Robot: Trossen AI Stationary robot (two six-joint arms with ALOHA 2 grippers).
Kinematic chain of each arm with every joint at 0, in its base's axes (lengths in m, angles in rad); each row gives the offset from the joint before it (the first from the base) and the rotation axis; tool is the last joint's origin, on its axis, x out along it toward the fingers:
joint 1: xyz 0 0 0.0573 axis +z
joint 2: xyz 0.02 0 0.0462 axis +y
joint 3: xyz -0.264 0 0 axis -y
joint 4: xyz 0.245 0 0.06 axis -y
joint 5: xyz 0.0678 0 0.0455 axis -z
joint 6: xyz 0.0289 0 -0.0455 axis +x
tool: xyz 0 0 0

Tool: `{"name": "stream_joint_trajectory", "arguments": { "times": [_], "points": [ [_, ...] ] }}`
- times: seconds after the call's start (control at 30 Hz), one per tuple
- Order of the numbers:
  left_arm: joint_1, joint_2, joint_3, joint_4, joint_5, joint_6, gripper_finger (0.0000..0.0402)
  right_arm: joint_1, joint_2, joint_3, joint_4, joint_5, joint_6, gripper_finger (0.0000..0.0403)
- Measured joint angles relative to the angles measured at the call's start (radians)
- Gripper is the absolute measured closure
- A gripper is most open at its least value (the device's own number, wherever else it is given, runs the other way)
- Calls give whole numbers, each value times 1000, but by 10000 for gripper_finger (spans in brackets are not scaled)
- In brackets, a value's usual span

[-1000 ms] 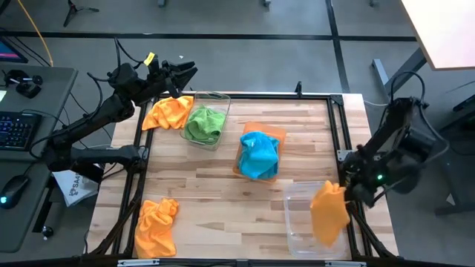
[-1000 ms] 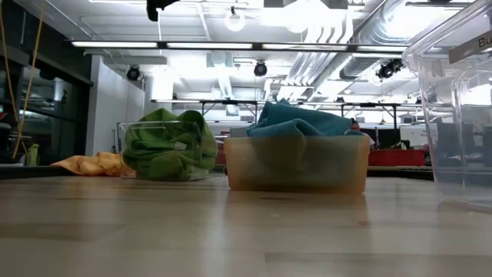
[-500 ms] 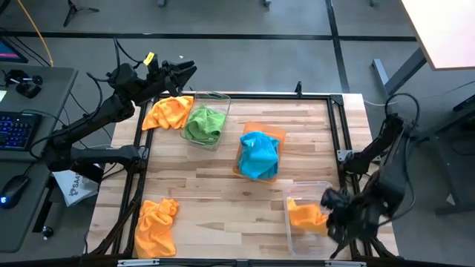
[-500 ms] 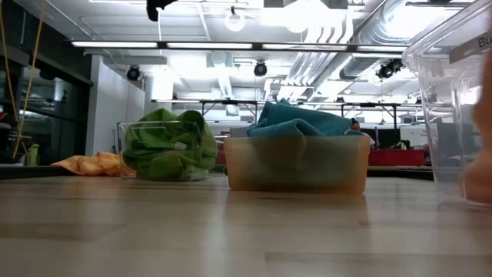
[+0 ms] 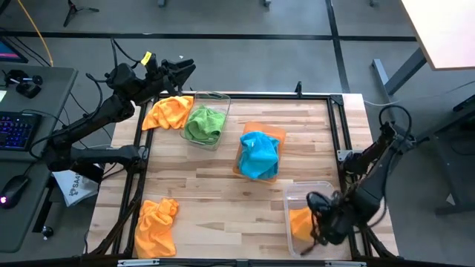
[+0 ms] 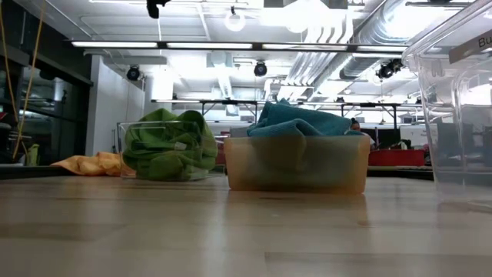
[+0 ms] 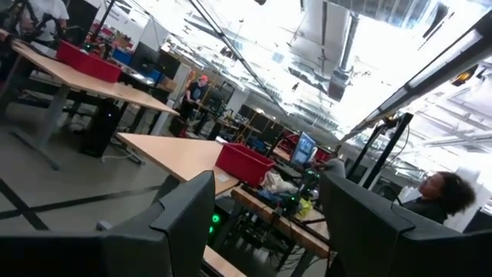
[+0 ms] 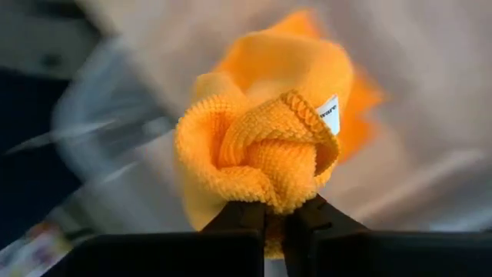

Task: Sort microfiber towel by color & place in baskets
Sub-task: Put the top right orange microfiber cloth into the transparent white bin, then put the top orange microfiber cloth into the transparent white bin

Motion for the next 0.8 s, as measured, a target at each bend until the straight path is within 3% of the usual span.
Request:
{"name": "stream_joint_trajectory", "arguments": {
  "times": [0.17, 0.5, 0.7, 0.8],
  "points": [
    [-3, 0, 0, 0, 32, 0, 179, -63, 0, 0, -169, -41, -58, 354],
    [-3, 0, 0, -19, 45, 15, 179, -115, 0, 0, 35, -16, -168, 203],
    [-3, 0, 0, -48, 46, 31, 180, -114, -38, 0, -72, -238, -270, 138],
    [-3, 0, 0, -48, 45, 45, 180, -113, -95, 0, -137, -268, -247, 124]
  ]
}}
